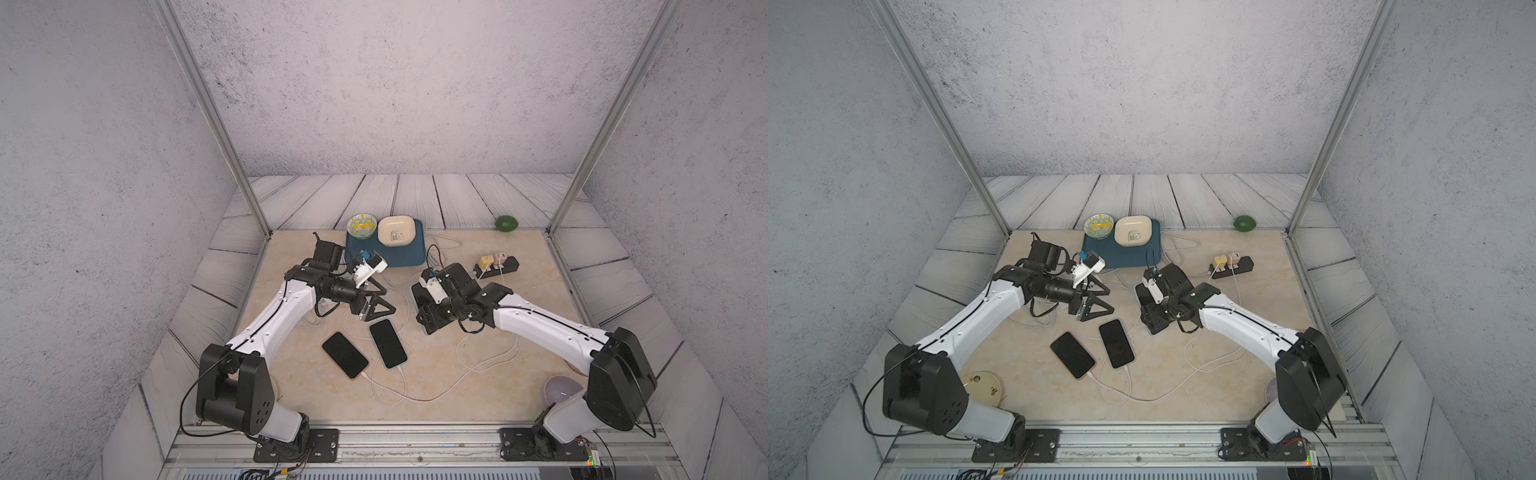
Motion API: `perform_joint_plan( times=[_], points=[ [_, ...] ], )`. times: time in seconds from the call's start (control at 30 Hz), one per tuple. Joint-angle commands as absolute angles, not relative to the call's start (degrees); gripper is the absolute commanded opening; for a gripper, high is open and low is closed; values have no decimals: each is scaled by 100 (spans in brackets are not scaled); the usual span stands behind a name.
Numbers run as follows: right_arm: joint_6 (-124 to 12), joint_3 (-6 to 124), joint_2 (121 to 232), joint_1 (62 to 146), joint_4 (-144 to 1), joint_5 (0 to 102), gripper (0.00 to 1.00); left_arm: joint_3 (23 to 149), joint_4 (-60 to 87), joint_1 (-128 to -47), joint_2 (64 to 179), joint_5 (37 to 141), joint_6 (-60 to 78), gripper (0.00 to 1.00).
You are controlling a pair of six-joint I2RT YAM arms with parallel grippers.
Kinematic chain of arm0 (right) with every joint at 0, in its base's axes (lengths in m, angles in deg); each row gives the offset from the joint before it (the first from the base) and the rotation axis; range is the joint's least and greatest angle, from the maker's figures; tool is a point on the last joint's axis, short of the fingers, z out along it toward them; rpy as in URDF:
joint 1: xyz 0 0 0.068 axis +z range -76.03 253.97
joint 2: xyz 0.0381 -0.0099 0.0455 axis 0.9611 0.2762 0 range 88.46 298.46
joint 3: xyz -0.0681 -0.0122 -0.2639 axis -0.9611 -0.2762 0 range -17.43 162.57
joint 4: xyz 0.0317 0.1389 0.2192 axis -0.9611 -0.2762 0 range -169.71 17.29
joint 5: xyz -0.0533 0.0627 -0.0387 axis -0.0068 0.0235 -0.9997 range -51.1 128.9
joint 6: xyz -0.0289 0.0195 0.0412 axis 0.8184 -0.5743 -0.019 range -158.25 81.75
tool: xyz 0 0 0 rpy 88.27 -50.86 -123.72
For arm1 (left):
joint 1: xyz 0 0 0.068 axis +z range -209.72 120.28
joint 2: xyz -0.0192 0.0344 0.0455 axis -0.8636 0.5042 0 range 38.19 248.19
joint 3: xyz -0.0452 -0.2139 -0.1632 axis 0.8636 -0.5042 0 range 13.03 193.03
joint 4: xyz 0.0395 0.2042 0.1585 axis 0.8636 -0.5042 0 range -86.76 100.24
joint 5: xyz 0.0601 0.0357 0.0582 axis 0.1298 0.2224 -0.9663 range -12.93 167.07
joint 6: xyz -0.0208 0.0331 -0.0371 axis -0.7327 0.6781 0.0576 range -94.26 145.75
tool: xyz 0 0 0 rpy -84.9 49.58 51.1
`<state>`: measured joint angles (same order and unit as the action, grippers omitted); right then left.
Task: Unplug the charging cable from the phone
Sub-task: Place the phone at the center of the board.
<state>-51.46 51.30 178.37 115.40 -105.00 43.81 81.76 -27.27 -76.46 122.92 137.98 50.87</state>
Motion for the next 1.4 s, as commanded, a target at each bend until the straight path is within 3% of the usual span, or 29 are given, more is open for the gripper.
perform_joint_plan(
  times=[0.0, 0.5, 0.93, 1.17, 1.37],
  points=[
    [-5089, 5511, 18083, 11525, -11470, 3951, 24, 8144, -2833, -7598, 12187, 13785, 5169, 98],
    [-5096, 6814, 19918, 11377, -12866, 3351, 24, 8106, -2969, -7598, 12149, 13969, 5372, 98],
    [-5053, 6832, 20515, 11125, -13066, 3219, 30, 8114, -3018, -7590, 12125, 13965, 5441, 98],
    [-5057, 6767, 20568, 11098, -12991, 3281, 45, 8134, -3049, -7581, 12124, 13947, 5455, 98],
    [-5006, 6783, 20549, 11095, -12976, 3276, 69, 8176, -3111, -7572, 12112, 13906, 5466, 98]
  ],
)
